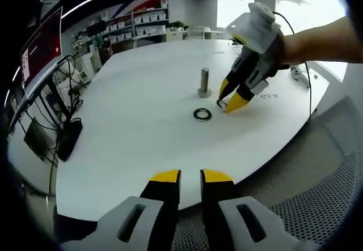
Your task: Place the washer onto the threaded stud by aligning its center hole with the stud, sliding it down to the base, and recovering from edge contact or off-axis alignment until the washer reaches the visible bottom stop.
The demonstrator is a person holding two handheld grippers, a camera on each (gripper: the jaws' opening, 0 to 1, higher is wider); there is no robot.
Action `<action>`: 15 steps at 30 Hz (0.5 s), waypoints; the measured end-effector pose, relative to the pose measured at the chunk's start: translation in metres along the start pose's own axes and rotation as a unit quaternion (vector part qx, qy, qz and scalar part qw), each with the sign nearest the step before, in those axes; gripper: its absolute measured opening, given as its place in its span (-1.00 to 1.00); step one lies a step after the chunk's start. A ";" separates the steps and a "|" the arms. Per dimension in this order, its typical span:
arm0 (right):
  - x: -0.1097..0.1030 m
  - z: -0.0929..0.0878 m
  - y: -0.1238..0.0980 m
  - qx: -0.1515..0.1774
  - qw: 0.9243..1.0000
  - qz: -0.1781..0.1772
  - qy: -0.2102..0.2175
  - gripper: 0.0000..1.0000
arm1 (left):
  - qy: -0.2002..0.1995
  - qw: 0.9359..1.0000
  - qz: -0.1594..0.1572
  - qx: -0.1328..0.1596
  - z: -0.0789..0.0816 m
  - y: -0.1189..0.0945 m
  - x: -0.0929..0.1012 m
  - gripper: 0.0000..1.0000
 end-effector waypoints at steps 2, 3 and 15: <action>0.002 0.005 -0.005 0.013 1.000 -0.006 0.011 -0.55 | 0.001 1.000 -0.001 -0.001 0.000 0.000 0.000 -0.77; 0.004 0.009 -0.009 0.024 1.000 -0.011 0.016 -0.55 | 0.001 1.000 -0.001 -0.001 0.000 -0.001 0.000 -0.77; 0.021 0.034 -0.034 0.059 0.997 -0.041 0.012 -0.55 | 0.001 1.000 0.000 -0.001 0.000 -0.001 0.000 -0.77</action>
Point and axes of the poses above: the point that each gripper's makers call its tool centre point, and the gripper's own axes: y roughly forward along the fingers, x roughly to its right, z roughly out of its top, the point moved 2 cm from there along -y, roughly backward along the fingers, and after that the axes turned 5 degrees about x, right-handed, at the moved point
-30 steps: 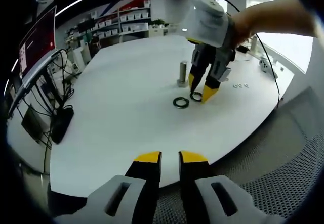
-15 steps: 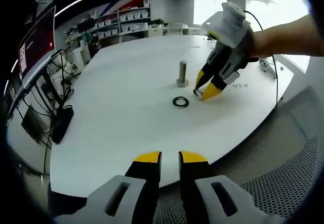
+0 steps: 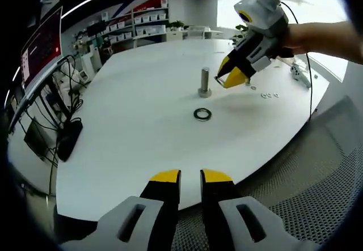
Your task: Place the washer onto the threaded stud by aligning its center hole with the stud, sliding it down to the base, and recovering from edge contact or off-axis alignment until the washer reaches the visible bottom stop.
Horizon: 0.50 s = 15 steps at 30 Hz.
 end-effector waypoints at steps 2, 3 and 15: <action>0.005 0.001 -0.002 -0.005 1.000 -0.012 0.008 -0.55 | 0.000 1.000 0.000 0.000 0.000 0.000 0.000 -0.77; 0.007 0.000 -0.003 -0.012 1.000 -0.019 0.007 -0.55 | 0.000 1.000 0.000 0.000 0.000 0.000 0.000 -0.77; 0.022 0.017 -0.003 -0.013 0.999 -0.036 -0.014 -0.55 | -0.003 1.000 0.002 0.003 0.000 0.000 -0.001 -0.77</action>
Point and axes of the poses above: the point that each gripper's makers call its tool centre point, and the gripper's own axes: y roughly forward along the fingers, x roughly to its right, z roughly out of its top, the point moved 2 cm from there along -y, roughly backward along the fingers, and after that the axes turned 5 degrees about x, right-handed, at the moved point
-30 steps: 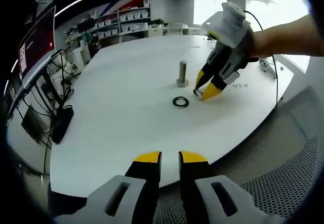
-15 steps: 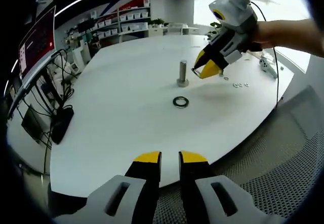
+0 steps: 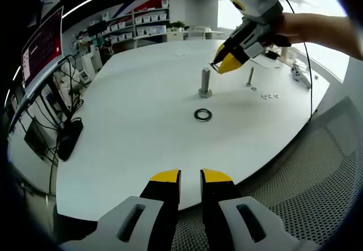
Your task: Place the washer onto the threaded stud by aligning its center hole with the stud, sliding it down to the base, and recovering from edge contact or off-axis alignment until the washer reaches the visible bottom stop.
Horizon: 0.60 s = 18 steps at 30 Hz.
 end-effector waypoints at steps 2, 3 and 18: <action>0.002 0.001 0.002 -0.008 1.000 0.003 -0.008 -0.55 | 0.000 1.000 0.000 0.000 0.000 0.000 0.000 -0.77; 0.002 0.002 0.003 -0.012 1.000 0.006 -0.011 -0.55 | 0.000 1.000 0.000 0.000 0.000 0.000 0.000 -0.77; 0.008 0.003 0.020 -0.059 0.997 0.044 -0.036 -0.55 | -0.007 1.000 0.002 0.006 0.001 0.000 -0.001 -0.78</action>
Point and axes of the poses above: the point that each gripper's makers call its tool centre point, and the gripper's own axes: y roughly forward along the fingers, x roughly to its right, z roughly out of its top, the point moved 2 cm from there along -y, roughly backward along the fingers, and after that the axes turned 5 degrees about x, right-handed, at the moved point
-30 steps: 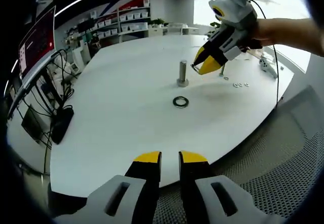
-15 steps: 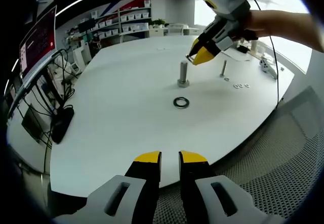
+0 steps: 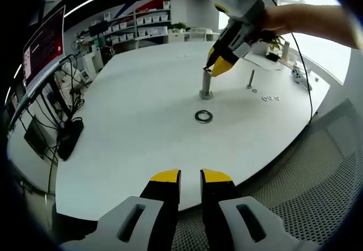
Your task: Place the washer onto the threaded stud by aligning its center hole with the stud, sliding it down to the base, and recovering from edge contact or off-axis alignment until the washer reaches the visible bottom stop.
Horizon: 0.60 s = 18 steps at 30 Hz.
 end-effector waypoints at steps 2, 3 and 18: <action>0.000 0.001 0.002 -0.004 1.000 0.007 0.001 -0.55 | -0.001 1.000 0.000 -0.001 0.000 0.001 0.000 -0.78; 0.000 0.000 0.004 -0.010 1.000 0.011 -0.002 -0.55 | -0.001 1.000 0.000 0.000 0.000 0.001 -0.001 -0.78; -0.002 -0.015 0.034 -0.074 0.996 0.039 -0.029 -0.55 | 0.001 1.000 -0.001 0.000 -0.001 0.002 -0.001 -0.77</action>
Point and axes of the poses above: the point that each gripper's makers call its tool centre point, and the gripper's own axes: y roughly forward along the fingers, x roughly to its right, z roughly out of its top, the point moved 2 cm from there along -y, roughly backward along the fingers, and after that the axes turned 5 degrees about x, right-handed, at the moved point
